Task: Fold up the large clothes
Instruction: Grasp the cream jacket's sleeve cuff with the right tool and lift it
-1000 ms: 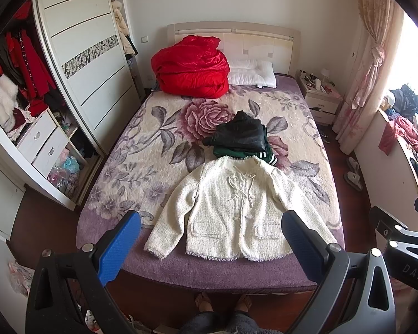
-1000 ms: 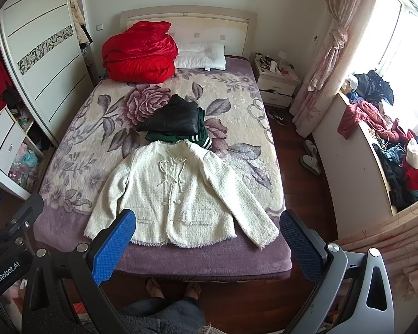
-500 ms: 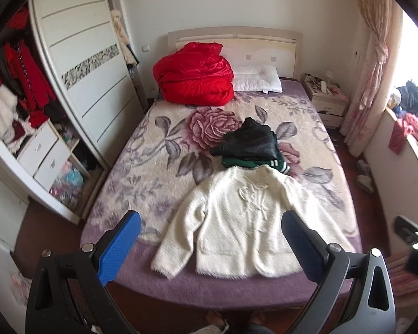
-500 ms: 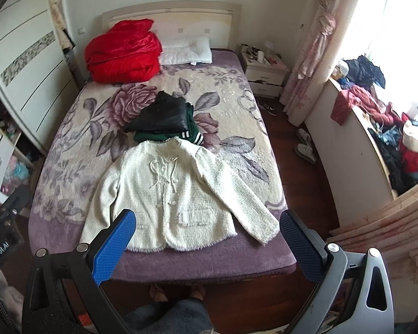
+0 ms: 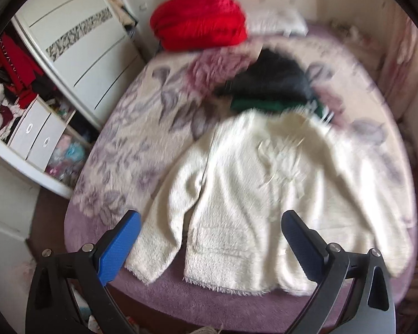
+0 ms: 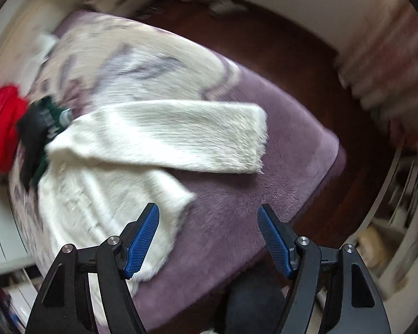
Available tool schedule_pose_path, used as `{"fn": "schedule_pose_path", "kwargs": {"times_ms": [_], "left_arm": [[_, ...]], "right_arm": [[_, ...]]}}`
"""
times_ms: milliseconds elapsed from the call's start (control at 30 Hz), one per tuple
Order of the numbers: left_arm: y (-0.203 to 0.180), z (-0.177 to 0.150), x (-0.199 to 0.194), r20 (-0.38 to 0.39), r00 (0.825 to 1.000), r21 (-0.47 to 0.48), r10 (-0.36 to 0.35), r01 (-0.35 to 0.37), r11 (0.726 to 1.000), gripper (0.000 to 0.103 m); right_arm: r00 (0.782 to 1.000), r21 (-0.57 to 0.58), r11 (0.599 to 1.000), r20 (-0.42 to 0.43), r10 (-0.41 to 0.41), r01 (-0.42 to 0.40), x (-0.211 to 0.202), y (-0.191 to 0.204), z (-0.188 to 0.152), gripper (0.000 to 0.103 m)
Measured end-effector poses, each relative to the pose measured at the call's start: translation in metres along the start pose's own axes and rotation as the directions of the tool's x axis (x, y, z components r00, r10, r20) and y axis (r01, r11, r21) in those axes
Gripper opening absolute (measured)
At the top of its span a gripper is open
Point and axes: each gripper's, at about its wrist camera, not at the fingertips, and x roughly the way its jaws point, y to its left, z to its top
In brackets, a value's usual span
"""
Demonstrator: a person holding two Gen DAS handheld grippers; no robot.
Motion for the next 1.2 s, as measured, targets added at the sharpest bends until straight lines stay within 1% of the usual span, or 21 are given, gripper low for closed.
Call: {"fn": "schedule_pose_path", "kwargs": {"times_ms": [67, 133, 267, 333, 367, 400, 500, 567, 633, 667, 700, 733, 800, 867, 900, 967, 1000, 1033, 1100, 1167, 1200], "left_arm": [[-0.016, -0.011, 0.038, -0.059, 0.998, 0.000, 0.027, -0.027, 1.000, 0.103], [-0.034, -0.025, 0.079, -0.127, 0.990, 0.006, 0.061, -0.061, 0.998, 0.103], [-0.063, -0.047, 0.127, -0.203, 0.973, 0.046, 0.105, -0.098, 0.994, 0.103], [-0.079, -0.052, 0.143, -0.212, 0.970, 0.074, 0.121, -0.107, 0.991, 0.103], [-0.087, -0.053, 0.149, -0.213, 0.969, 0.084, 0.124, -0.108, 0.991, 0.103], [-0.094, -0.056, 0.155, -0.216, 0.968, 0.099, 0.127, -0.108, 0.989, 0.103], [-0.109, -0.061, 0.169, -0.226, 0.965, 0.126, 0.131, -0.104, 0.987, 0.103], [-0.117, -0.063, 0.176, -0.233, 0.964, 0.136, 0.125, -0.095, 0.986, 0.103], [-0.124, -0.068, 0.179, -0.241, 0.963, 0.153, 0.121, -0.085, 0.985, 0.103], [-0.127, -0.070, 0.181, -0.247, 0.962, 0.163, 0.119, -0.080, 0.983, 0.103], [-0.130, -0.070, 0.181, -0.252, 0.961, 0.167, 0.114, -0.073, 0.983, 0.103], [-0.132, -0.071, 0.180, -0.253, 0.962, 0.168, 0.106, -0.064, 0.984, 0.103], [-0.138, -0.072, 0.178, -0.253, 0.963, 0.178, 0.094, -0.049, 0.983, 0.103], [-0.145, -0.071, 0.178, -0.250, 0.964, 0.189, 0.092, -0.045, 0.981, 0.103], [-0.147, -0.070, 0.179, -0.248, 0.964, 0.193, 0.093, -0.044, 0.980, 0.103], [-0.149, -0.068, 0.180, -0.249, 0.964, 0.191, 0.092, -0.045, 0.981, 0.103], [-0.150, -0.067, 0.181, -0.252, 0.963, 0.188, 0.093, -0.046, 0.981, 0.103], [-0.150, -0.067, 0.183, -0.253, 0.963, 0.187, 0.093, -0.046, 0.981, 0.103], [-0.152, -0.063, 0.188, -0.243, 0.966, 0.184, 0.091, -0.046, 0.982, 0.103], [-0.152, -0.058, 0.192, -0.217, 0.972, 0.175, 0.084, -0.046, 0.983, 0.103], [-0.152, -0.053, 0.198, -0.201, 0.976, 0.170, 0.087, -0.053, 0.984, 0.103]], "right_arm": [[0.995, 0.143, 0.989, -0.082, 0.056, -0.044, 0.077, -0.041, 0.023, 0.077], [0.989, 0.264, 0.962, -0.112, 0.100, -0.067, 0.130, -0.067, 0.036, 0.077], [0.984, 0.403, 0.907, -0.070, 0.161, -0.120, 0.188, -0.097, 0.052, 0.075], [0.979, 0.428, 0.886, -0.019, 0.205, -0.177, 0.200, -0.099, 0.059, 0.043], [0.979, 0.400, 0.898, -0.007, 0.202, -0.183, 0.202, -0.094, 0.063, 0.022], [0.981, 0.371, 0.911, -0.002, 0.195, -0.180, 0.201, -0.087, 0.066, 0.014], [0.982, 0.300, 0.935, 0.064, 0.176, -0.187, 0.179, -0.071, 0.081, 0.011], [0.985, 0.256, 0.956, 0.126, 0.116, -0.145, 0.159, -0.065, 0.095, 0.011], [0.991, 0.219, 0.970, 0.099, 0.085, -0.105, 0.162, -0.060, 0.114, 0.012], [0.995, 0.207, 0.973, 0.053, 0.089, -0.098, 0.169, -0.059, 0.118, 0.015], [0.993, 0.226, 0.968, -0.008, 0.116, -0.111, 0.178, -0.060, 0.122, 0.021], [0.987, 0.256, 0.956, -0.028, 0.157, -0.145, 0.178, -0.066, 0.119, 0.025], [0.972, 0.340, 0.914, -0.008, 0.237, -0.220, 0.167, -0.080, 0.105, 0.056], [0.948, 0.439, 0.846, 0.044, 0.316, -0.302, 0.156, -0.098, 0.078, 0.065], [0.936, 0.477, 0.816, 0.043, 0.349, -0.326, 0.158, -0.109, 0.063, 0.065], [0.884, 0.557, 0.729, 0.017, 0.468, -0.397, 0.184, -0.110, 0.042, 0.065], [0.864, 0.576, 0.701, 0.019, 0.504, -0.421, 0.199, -0.106, 0.039, 0.065], [0.856, 0.583, 0.688, 0.027, 0.516, -0.433, 0.210, -0.102, 0.036, 0.065], [0.828, 0.582, 0.640, 0.107, 0.550, -0.501, 0.232, -0.093, 0.043, 0.065], [0.811, 0.588, 0.592, 0.210, 0.547, -0.552, 0.240, -0.084, 0.050, 0.065], [0.775, 0.587, 0.538, 0.280, 0.566, -0.605, 0.242, -0.077, 0.054, 0.056]]}}
